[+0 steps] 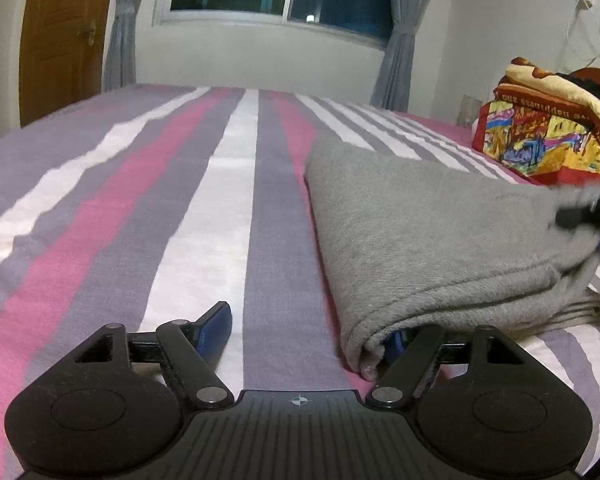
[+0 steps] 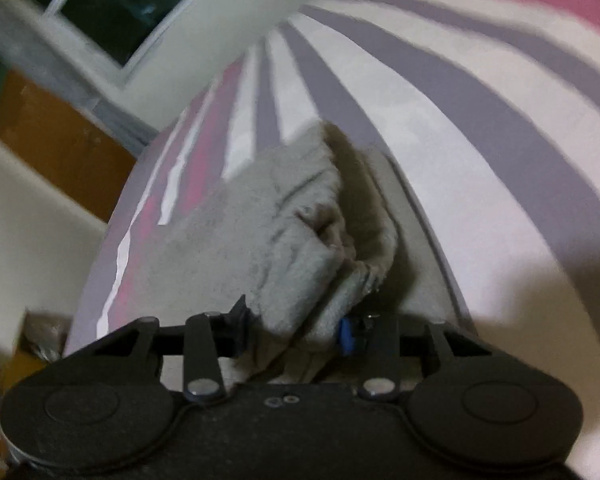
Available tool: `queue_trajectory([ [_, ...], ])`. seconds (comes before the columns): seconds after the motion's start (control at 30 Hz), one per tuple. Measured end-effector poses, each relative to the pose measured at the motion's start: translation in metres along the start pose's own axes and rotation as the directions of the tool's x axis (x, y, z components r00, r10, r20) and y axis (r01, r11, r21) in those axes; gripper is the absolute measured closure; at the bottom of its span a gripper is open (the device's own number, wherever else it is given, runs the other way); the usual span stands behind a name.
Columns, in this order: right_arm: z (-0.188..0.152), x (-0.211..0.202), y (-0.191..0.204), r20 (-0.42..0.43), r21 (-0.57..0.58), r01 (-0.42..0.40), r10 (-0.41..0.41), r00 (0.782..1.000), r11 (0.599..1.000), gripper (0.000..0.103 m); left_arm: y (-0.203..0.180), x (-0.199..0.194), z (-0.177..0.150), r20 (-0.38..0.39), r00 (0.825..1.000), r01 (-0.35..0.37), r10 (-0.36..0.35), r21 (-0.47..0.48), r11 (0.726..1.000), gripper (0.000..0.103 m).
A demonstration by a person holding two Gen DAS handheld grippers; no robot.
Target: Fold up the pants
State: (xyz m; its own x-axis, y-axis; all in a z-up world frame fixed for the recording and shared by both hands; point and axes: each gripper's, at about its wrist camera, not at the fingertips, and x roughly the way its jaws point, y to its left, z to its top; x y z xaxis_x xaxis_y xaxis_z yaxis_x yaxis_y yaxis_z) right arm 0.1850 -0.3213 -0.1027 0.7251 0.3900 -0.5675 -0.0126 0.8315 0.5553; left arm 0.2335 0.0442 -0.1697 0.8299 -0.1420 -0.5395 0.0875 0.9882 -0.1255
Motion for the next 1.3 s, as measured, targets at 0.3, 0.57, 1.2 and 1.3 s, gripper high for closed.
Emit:
queue_trajectory([
  [0.3,0.008,-0.046,0.04,0.176,-0.188,-0.117,0.15,0.973,0.975,0.066,-0.003,-0.006,0.001,0.033,0.999,-0.013,0.012,0.013,1.0,0.028],
  [0.57,-0.019,0.0,-0.037,0.016,0.002,0.018,-0.018,1.0,1.0,0.067,-0.007,-0.002,0.0,0.004,1.0,-0.021,0.021,0.029,0.999,0.025],
  [1.2,-0.02,-0.008,-0.051,0.054,0.02,-0.07,0.069,0.996,0.997,0.067,-0.007,0.002,0.0,-0.001,1.0,-0.025,0.025,0.026,0.999,0.022],
  [1.3,-0.023,0.013,-0.059,0.005,0.02,-0.024,0.024,1.0,1.0,0.069,-0.007,0.001,0.0,0.004,1.0,-0.021,0.021,0.022,1.0,0.022],
])
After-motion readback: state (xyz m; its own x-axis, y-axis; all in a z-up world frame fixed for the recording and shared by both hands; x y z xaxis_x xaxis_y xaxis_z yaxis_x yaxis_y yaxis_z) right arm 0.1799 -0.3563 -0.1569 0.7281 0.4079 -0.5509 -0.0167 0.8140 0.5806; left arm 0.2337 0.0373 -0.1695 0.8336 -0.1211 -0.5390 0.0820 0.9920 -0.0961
